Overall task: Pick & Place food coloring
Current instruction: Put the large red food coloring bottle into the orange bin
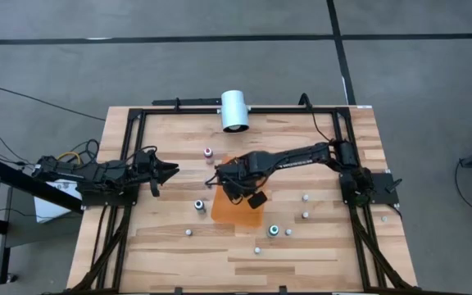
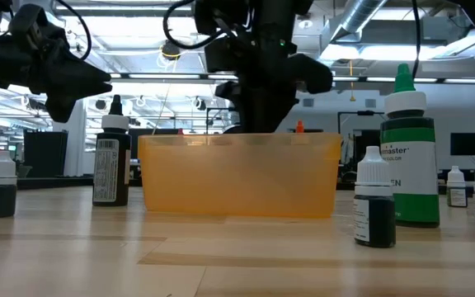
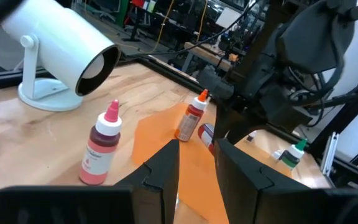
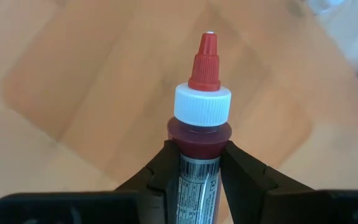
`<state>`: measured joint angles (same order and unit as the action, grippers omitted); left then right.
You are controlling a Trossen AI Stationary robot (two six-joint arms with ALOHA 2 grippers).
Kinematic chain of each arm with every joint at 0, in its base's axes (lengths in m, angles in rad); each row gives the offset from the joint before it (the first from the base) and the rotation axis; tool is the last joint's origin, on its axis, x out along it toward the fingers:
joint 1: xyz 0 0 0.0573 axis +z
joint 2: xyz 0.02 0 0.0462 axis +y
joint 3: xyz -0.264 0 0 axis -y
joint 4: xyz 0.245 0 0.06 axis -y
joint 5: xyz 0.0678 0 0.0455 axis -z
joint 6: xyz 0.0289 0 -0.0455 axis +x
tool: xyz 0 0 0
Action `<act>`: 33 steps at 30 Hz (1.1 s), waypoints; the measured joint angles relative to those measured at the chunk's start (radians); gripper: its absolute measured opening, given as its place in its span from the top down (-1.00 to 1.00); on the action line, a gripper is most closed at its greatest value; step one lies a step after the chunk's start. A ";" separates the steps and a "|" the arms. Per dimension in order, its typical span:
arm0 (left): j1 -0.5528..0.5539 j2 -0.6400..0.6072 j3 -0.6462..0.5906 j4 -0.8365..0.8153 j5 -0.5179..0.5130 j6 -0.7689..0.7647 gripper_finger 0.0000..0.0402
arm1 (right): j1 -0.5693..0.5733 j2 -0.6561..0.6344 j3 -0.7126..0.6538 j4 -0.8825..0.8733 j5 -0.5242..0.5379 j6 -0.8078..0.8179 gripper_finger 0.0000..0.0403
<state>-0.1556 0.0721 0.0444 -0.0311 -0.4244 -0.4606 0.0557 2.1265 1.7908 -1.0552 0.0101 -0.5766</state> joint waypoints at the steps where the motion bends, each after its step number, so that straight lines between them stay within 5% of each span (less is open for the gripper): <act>1: 0.000 0.000 0.000 0.000 0.000 -0.009 0.54 | -0.003 0.000 0.000 -0.004 -0.014 0.007 0.54; 33: 0.000 0.000 -0.002 0.150 -0.005 -0.027 0.54 | -0.176 -0.086 -0.001 0.167 -0.401 0.170 0.51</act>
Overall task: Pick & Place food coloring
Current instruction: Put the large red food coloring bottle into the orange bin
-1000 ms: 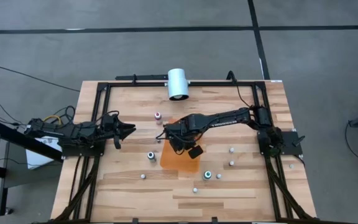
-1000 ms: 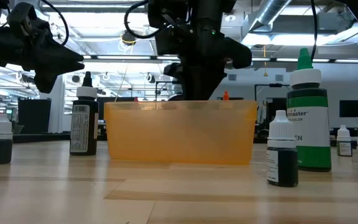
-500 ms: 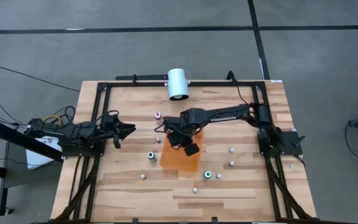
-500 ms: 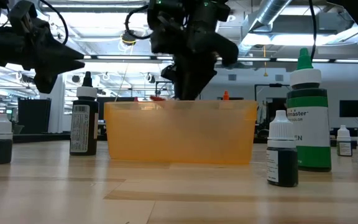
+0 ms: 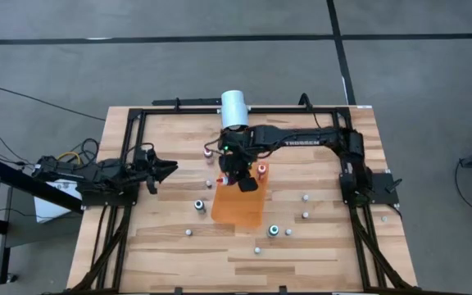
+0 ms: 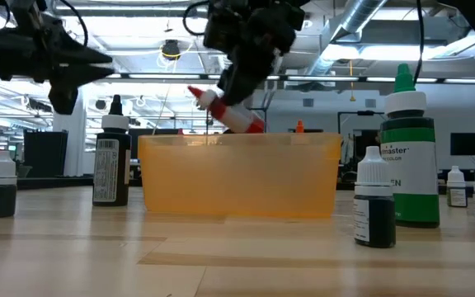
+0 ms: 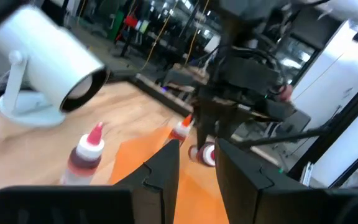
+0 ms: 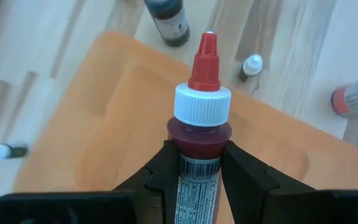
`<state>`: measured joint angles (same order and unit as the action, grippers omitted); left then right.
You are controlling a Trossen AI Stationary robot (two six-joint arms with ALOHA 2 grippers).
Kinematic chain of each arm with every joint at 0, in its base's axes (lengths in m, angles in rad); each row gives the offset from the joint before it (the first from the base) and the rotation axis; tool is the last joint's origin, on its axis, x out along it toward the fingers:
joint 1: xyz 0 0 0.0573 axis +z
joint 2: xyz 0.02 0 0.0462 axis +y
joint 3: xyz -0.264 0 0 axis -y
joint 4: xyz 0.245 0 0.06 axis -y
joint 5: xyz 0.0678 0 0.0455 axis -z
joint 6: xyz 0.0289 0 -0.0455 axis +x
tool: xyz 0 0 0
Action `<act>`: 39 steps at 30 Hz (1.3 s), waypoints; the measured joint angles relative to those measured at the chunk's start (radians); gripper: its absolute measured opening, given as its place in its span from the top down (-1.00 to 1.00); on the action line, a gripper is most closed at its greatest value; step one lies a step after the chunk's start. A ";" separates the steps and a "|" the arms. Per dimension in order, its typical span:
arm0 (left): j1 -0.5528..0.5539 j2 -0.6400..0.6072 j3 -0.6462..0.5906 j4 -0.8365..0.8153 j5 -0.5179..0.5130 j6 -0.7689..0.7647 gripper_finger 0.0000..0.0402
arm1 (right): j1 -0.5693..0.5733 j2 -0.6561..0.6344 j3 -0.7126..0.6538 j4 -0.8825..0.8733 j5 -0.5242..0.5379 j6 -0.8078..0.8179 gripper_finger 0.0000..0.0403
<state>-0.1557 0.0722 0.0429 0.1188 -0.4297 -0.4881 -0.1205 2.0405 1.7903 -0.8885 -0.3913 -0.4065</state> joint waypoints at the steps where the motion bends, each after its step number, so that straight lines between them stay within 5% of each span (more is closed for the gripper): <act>1: 0.000 0.000 0.000 0.020 0.001 0.006 0.54 | -0.006 -0.004 0.002 0.013 -0.016 0.003 0.51; 14: 0.000 0.030 0.061 0.167 0.032 0.032 0.54 | -0.090 -0.041 0.000 0.044 -0.346 0.069 0.51; 23: 0.000 0.395 0.318 0.139 0.032 0.193 0.54 | -0.101 -0.046 0.001 0.108 -0.503 0.086 0.51; 33: -0.002 0.723 0.719 -0.253 0.051 0.267 0.54 | -0.133 -0.046 0.001 0.144 -0.680 0.072 0.51; 39: -0.002 0.854 0.850 -0.388 0.142 0.233 0.54 | -0.159 -0.046 0.001 0.164 -0.717 0.061 0.51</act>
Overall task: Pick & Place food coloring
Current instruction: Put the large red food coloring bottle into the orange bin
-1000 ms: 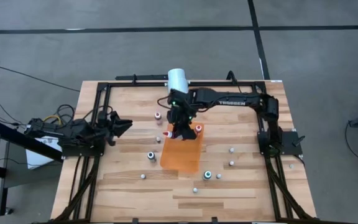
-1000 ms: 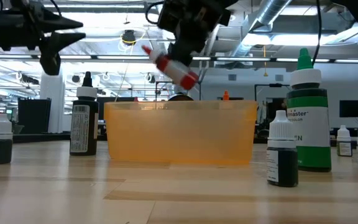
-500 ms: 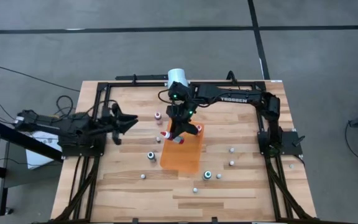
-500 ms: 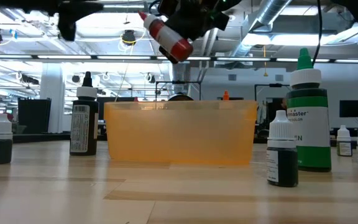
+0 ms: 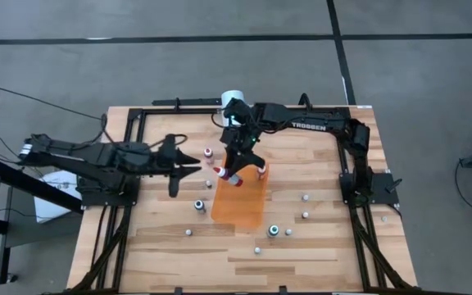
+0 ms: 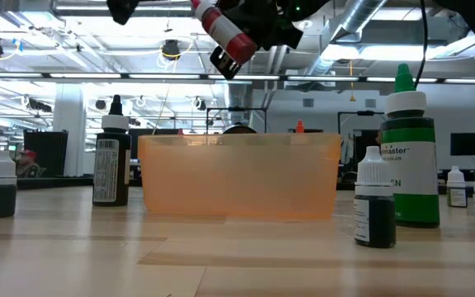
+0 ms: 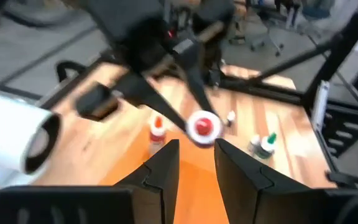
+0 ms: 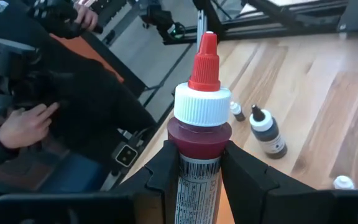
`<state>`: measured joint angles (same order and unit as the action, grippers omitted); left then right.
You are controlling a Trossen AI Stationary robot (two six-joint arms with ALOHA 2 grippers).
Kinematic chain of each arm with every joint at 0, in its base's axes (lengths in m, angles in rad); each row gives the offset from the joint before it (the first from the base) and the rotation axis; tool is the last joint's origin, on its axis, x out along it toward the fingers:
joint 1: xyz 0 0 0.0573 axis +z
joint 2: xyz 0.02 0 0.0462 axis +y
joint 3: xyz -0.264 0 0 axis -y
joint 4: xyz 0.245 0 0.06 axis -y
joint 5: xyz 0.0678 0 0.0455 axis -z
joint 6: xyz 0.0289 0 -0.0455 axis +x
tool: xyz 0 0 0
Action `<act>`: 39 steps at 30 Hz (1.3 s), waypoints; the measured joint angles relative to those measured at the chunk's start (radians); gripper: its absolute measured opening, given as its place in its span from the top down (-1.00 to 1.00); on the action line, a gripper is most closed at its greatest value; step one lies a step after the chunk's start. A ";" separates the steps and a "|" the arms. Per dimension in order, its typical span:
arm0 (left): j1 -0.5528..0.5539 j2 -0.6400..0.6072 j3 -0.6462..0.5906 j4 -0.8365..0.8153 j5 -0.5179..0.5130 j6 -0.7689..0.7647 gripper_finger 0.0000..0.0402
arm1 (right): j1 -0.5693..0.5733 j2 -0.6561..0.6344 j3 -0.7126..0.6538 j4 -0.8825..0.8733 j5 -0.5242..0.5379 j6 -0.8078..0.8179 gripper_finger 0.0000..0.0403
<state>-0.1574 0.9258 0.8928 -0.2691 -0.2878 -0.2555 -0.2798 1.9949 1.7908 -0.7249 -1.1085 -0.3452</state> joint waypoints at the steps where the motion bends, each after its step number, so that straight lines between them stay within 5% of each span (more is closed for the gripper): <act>1: 0.000 0.018 0.011 0.001 0.011 0.000 0.54 | -0.004 0.000 0.000 0.006 -0.004 -0.001 0.51; 20: 0.002 0.102 0.021 0.028 -0.054 -0.020 0.53 | -0.015 -0.006 0.000 0.079 -0.018 0.020 0.51; 39: 0.002 0.157 0.021 0.154 -0.077 -0.046 0.15 | -0.002 -0.008 0.000 0.107 -0.013 0.024 0.51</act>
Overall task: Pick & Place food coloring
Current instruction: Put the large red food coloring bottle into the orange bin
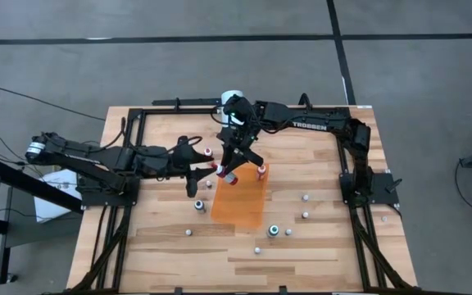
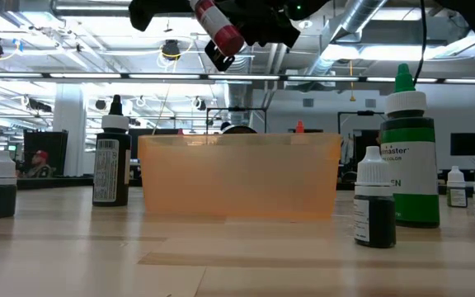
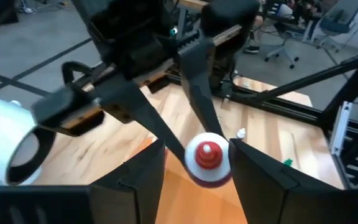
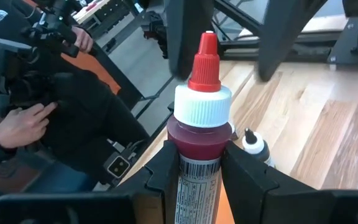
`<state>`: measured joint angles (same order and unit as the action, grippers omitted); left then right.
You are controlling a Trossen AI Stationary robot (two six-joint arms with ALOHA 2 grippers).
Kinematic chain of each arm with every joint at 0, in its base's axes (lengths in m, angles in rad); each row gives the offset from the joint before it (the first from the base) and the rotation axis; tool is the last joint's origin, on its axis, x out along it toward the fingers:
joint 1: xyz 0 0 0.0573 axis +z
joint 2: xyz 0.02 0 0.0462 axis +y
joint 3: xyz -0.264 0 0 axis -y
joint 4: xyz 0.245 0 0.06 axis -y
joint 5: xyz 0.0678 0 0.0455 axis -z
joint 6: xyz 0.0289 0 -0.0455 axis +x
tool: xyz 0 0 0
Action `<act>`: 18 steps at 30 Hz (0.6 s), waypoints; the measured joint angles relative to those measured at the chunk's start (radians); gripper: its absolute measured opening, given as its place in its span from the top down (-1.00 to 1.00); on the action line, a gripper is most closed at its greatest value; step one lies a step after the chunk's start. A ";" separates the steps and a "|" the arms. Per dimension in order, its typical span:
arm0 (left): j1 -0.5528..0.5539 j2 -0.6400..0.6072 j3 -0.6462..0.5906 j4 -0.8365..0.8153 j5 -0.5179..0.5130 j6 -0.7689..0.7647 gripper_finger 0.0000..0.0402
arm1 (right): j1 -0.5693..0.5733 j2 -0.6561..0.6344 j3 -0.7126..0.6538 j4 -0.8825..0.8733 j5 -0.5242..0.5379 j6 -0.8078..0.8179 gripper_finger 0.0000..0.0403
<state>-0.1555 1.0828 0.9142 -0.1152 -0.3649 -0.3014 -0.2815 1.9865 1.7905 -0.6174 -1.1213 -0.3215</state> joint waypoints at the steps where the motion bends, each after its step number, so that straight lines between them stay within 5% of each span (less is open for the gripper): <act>1: 0.000 0.000 0.000 0.002 0.000 -0.005 0.15 | 0.000 0.000 0.000 0.001 -0.001 0.000 0.51; 18: 0.000 0.000 0.000 -0.007 0.057 -0.023 0.15 | 0.013 0.000 0.000 0.028 0.036 0.008 0.51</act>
<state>-0.1555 1.0824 0.9138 -0.1224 -0.3076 -0.3245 -0.2680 1.9869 1.7905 -0.5896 -1.0852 -0.3138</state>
